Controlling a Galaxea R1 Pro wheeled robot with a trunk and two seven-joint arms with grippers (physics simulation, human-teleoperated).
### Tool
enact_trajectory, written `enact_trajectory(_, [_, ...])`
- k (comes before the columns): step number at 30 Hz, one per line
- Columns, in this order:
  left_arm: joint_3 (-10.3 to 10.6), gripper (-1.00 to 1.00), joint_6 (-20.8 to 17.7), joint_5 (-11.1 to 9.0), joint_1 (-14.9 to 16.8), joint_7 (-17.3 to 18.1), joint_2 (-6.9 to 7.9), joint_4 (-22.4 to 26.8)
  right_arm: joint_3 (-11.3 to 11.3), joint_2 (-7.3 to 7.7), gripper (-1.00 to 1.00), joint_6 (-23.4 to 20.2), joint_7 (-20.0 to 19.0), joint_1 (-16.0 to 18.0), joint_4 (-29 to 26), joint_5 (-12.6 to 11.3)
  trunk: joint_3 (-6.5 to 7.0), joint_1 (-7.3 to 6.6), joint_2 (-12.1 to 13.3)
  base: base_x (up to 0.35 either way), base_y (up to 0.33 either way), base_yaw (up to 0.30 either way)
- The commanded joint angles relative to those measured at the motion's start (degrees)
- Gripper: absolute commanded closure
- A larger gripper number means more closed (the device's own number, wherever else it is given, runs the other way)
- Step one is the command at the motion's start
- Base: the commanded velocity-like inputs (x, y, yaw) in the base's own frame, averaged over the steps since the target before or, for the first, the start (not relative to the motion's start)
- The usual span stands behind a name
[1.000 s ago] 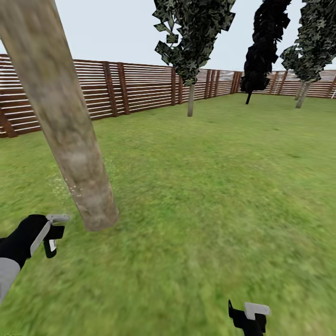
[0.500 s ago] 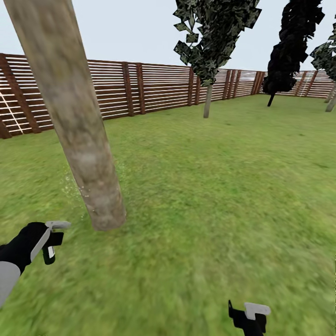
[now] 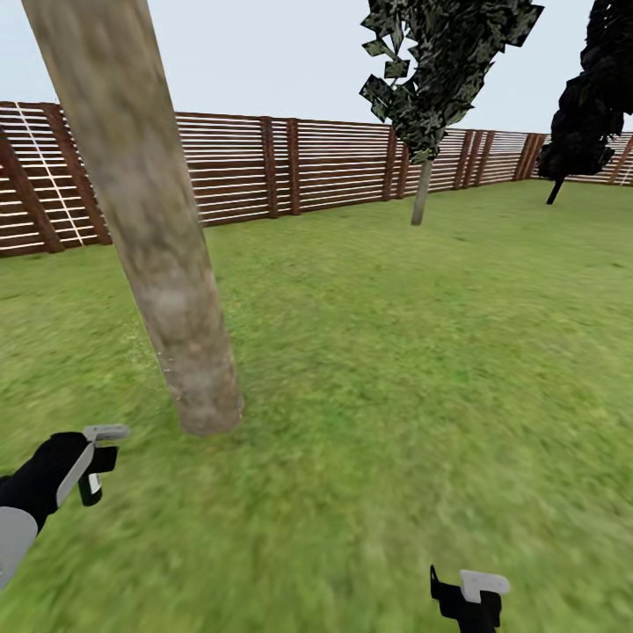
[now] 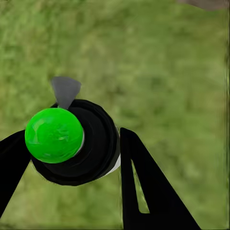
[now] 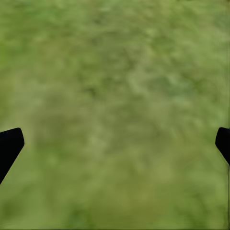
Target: In the garden, pick up the pesticide atomizer on the floor and spray pesticide onto both trees until each tree trunk is fully covered.
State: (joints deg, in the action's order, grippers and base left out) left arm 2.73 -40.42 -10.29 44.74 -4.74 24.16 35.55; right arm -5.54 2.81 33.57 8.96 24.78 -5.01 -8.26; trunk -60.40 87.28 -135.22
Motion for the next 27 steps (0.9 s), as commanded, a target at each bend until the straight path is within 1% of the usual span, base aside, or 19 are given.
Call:
enact_trajectory(1, [-0.1, 1.0, 0.0, 0.1, 0.0, -0.1, -0.13, 0.0, 0.0, 0.0, -1.0, 0.0, 0.0, 0.0, 0.0, 0.0, 0.0, 0.0, 0.0, 0.189, -0.231, 0.017])
enact_trajectory(6, [-0.2, 1.0, 0.5, 0.0, -0.4, 0.0, -0.19, -1.0, 0.0, 0.04, -1.0, 0.0, 0.0, 0.0, 0.0, 0.0, 0.0, 0.0, 0.0, 0.216, -0.209, 0.003])
enact_trajectory(7, [-0.2, 1.0, 2.0, 0.0, -1.1, 0.0, -0.16, -1.7, 0.0, 0.06, -1.0, 0.0, 0.0, 0.0, 0.0, 0.0, 0.0, 0.0, 0.0, 0.231, -0.194, 0.0])
enact_trajectory(8, [-0.2, 1.0, 5.1, 0.0, -1.7, -0.1, -0.07, -2.7, 0.0, 0.08, -1.0, 0.0, 0.0, 0.0, 0.0, 0.0, 0.0, 0.0, 0.0, 0.234, -0.189, 0.0])
enact_trajectory(9, [-0.3, 1.0, 6.2, -0.1, -1.9, -0.1, 0.04, -3.9, 0.0, 0.08, -1.0, 0.0, 0.0, 0.0, 0.0, 0.0, 0.0, 0.0, 0.0, 0.235, -0.188, 0.0])
enact_trajectory(10, [-0.3, 1.0, 7.5, -0.3, -2.1, -0.1, 0.11, -6.3, 0.0, 0.14, -1.0, 0.0, 0.0, 0.0, 0.0, 0.0, 0.0, 0.0, 0.0, 0.236, -0.187, 0.0])
enact_trajectory(11, [-0.3, 1.0, 9.5, -0.3, -2.1, -0.1, 0.02, -8.0, 0.0, 0.16, -1.0, 0.0, 0.0, 0.0, 0.0, 0.0, 0.0, 0.0, 0.0, 0.242, -0.18, 0.0])
enact_trajectory(12, [-0.3, 1.0, 11.9, -0.4, -2.2, -0.1, -0.04, -9.0, 0.0, 0.17, -1.0, 0.0, 0.0, 0.0, 0.0, 0.0, 0.0, 0.0, 0.0, 0.254, -0.173, 0.0])
enact_trajectory(13, [-0.5, 1.0, 13.2, -0.5, -2.2, -0.2, 0.0, -9.2, 0.0, 0.17, -1.0, 0.0, 0.0, 0.0, 0.0, 0.0, 0.0, 0.0, 0.0, 0.261, -0.17, 0.0])
enact_trajectory(14, [-1.5, 1.0, 13.6, -0.6, -2.2, -0.2, -0.04, -9.2, 0.0, 0.17, -1.0, 0.0, 0.0, 0.0, 0.0, 0.0, 0.0, 0.0, 0.0, 0.264, -0.168, 0.0])
enact_trajectory(15, [-3.7, 1.0, 14.0, -0.7, -2.2, -0.1, -0.26, -9.2, 0.0, 0.1, -1.0, 0.0, 0.0, 0.0, 0.0, 0.0, 0.0, 0.0, 0.0, 0.277, -0.163, 0.0])
enact_trajectory(19, [-3.8, 1.0, 14.0, -0.5, -2.2, -0.1, -0.25, -9.2, 0.0, 0.09, -1.0, 0.0, 0.0, 0.0, 0.0, 0.0, 0.0, 0.0, 0.0, 0.268, -0.17, 0.091])
enact_trajectory(23, [-3.8, 1.0, 13.9, -0.2, -2.2, 0.1, -0.26, -10.0, 0.0, 0.09, -1.0, 0.0, 0.1, 0.0, 0.0, 0.0, 0.0, 0.0, 0.0, 0.193, -0.21, 0.26])
enact_trajectory(27, [-3.7, 1.0, 13.8, -0.4, -2.2, 0.3, -0.32, -10.1, 0.0, 0.09, -1.0, 0.0, 0.1, 0.0, 0.0, 0.0, 0.0, 0.0, 0.0, 0.047, -0.261, 0.276])
